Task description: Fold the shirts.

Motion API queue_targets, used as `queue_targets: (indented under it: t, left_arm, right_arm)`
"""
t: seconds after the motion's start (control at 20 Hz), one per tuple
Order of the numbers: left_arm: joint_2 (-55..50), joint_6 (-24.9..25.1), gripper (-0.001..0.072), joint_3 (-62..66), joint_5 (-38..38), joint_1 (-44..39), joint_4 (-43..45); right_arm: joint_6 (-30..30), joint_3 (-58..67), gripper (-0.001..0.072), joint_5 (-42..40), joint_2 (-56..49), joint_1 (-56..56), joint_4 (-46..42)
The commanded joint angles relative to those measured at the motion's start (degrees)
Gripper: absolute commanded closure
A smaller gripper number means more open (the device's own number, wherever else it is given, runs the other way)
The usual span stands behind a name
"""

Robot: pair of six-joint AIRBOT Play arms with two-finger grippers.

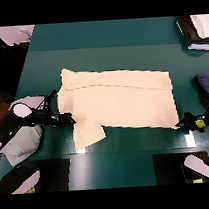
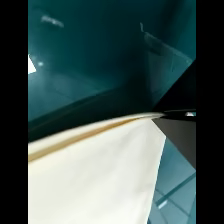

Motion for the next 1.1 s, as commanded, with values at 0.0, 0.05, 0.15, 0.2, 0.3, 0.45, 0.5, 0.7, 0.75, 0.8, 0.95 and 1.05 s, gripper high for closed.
queue_targets:
  t: [0.0,0.05,0.15,0.2,0.3,0.45,0.5,0.7,0.75,0.8,0.95,1.05]
  left_arm:
    - [0.92,0.44,0.0682,0.02,-5.11,0.0,0.85]
    - [2.47,-0.11,0.0683,0.0,-6.86,0.0,2.43]
    - [6.84,-3.17,0.0683,0.0,-9.55,0.0,6.19]
    - [9.44,-4.2,0.0682,0.0,-11.56,0.0,6.95]
    - [13.66,-5.09,0.0682,0.02,-16.06,0.0,5.62]
    - [15.65,-5.49,0.0682,0.68,-17.86,0.0,2.99]
    - [15.63,-5.4,0.0682,1.6,-15.93,0.0,3.08]
    - [9.68,-5.07,0.0682,9.27,-4.98,0.0,7.23]
    - [6.64,-4.7,0.0681,11.37,-2.71,0.0,7.67]
    - [3.52,-3.48,0.0681,13.53,-0.24,0.0,7.65]
    - [-5.51,-2.36,0.0681,20.94,6.19,0.0,7.76]
    - [-11.23,-2.05,0.0681,26.82,8.26,0.02,8.0]
  right_arm:
    - [-1.44,0.02,0.0698,2.99,2.75,-0.04,-3.15]
    - [-1.31,0.02,0.0698,3.21,4.98,-0.04,-5.88]
    - [0.31,0.02,0.0698,4.74,10.49,-0.11,-12.81]
    - [0.61,0.02,0.0698,5.81,12.72,-0.11,-15.3]
    - [0.68,0.02,0.0698,7.34,16.61,-0.11,-17.27]
    - [1.73,0.68,0.0698,6.54,19.61,1.01,-12.13]
    - [1.73,1.81,0.0698,5.49,19.71,2.25,-9.51]
    - [4.5,10.38,0.0698,0.39,14.73,8.92,-4.44]
    - [4.7,12.9,0.0698,-0.09,12.17,10.99,-4.35]
    - [4.72,15.19,0.0698,-0.68,9.7,13.22,-4.37]
    - [7.04,22.29,0.0698,-4.35,1.99,18.51,-4.52]
    - [9.14,27.28,0.0698,-5.97,-3.21,20.02,-4.52]
